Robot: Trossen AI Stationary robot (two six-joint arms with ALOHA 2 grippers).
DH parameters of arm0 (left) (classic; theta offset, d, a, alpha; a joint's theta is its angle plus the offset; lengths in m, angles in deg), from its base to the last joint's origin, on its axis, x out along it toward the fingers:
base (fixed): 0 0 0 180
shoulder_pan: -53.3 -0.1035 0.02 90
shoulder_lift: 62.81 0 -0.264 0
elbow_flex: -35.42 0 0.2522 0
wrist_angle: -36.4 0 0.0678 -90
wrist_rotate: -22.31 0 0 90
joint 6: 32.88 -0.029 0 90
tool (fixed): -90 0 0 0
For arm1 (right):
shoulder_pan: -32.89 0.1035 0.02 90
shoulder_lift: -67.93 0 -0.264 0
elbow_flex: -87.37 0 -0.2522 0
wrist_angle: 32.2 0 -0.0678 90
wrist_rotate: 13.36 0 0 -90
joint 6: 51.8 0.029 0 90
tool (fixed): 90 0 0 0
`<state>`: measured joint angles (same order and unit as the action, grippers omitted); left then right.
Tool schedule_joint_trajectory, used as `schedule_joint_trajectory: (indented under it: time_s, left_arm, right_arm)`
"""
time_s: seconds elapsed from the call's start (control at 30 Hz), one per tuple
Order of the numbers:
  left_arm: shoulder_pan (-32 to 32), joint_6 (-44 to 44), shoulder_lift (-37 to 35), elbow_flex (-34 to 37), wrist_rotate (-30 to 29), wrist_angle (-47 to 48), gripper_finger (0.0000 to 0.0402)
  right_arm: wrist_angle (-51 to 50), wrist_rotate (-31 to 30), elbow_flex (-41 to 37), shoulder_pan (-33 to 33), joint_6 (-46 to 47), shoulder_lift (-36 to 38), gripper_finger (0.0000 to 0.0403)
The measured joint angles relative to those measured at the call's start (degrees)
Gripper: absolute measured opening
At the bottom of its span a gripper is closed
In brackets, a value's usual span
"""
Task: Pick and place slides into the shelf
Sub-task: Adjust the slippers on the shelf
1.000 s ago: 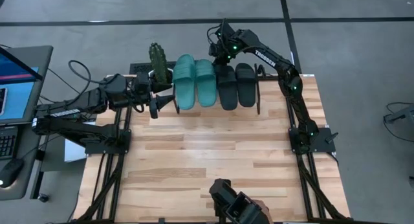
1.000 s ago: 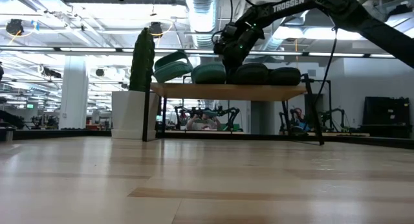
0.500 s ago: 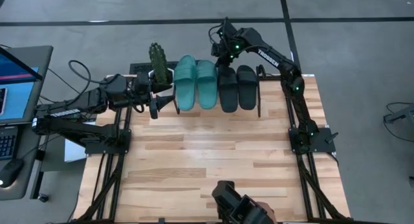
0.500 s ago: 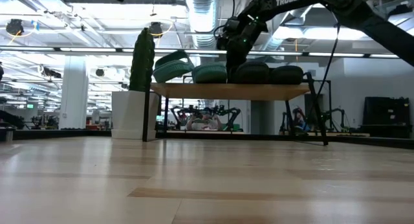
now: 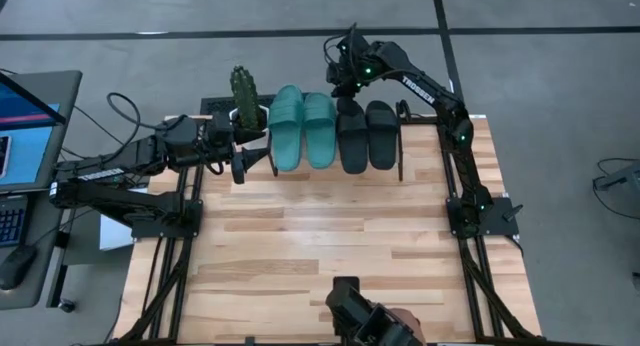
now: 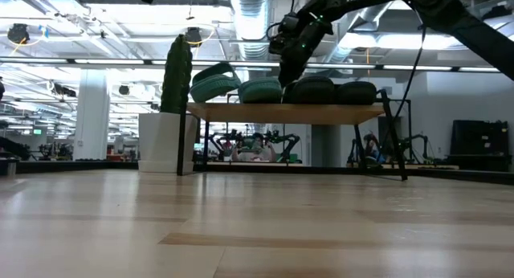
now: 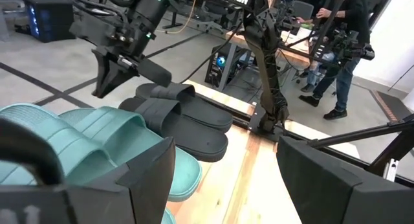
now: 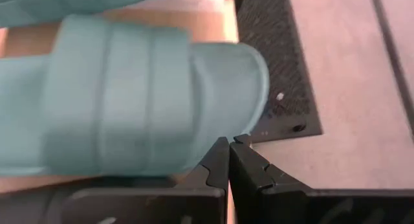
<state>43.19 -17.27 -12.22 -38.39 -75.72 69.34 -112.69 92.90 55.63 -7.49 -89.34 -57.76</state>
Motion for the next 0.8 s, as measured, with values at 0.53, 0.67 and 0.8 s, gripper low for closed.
schedule_joint_trajectory:
  time_s: [0.53,0.67,0.8]
  left_arm:
    - [0.0,0.0,0.0,0.0,-0.15,0.0,0.0256]
    - [0.0,0.02,0.0,0.0,-0.15,0.0,0.0256]
    - [0.0,0.03,0.0,0.0,-0.14,0.0,0.0256]
  right_arm:
    - [2.25,3.46,-0.04,0.28,-0.61,-0.13,0.0]
    - [1.14,4.66,-0.34,0.28,-1.47,-0.13,0.0]
    - [0.79,4.68,-1.07,0.61,-1.52,-0.33,0.0]
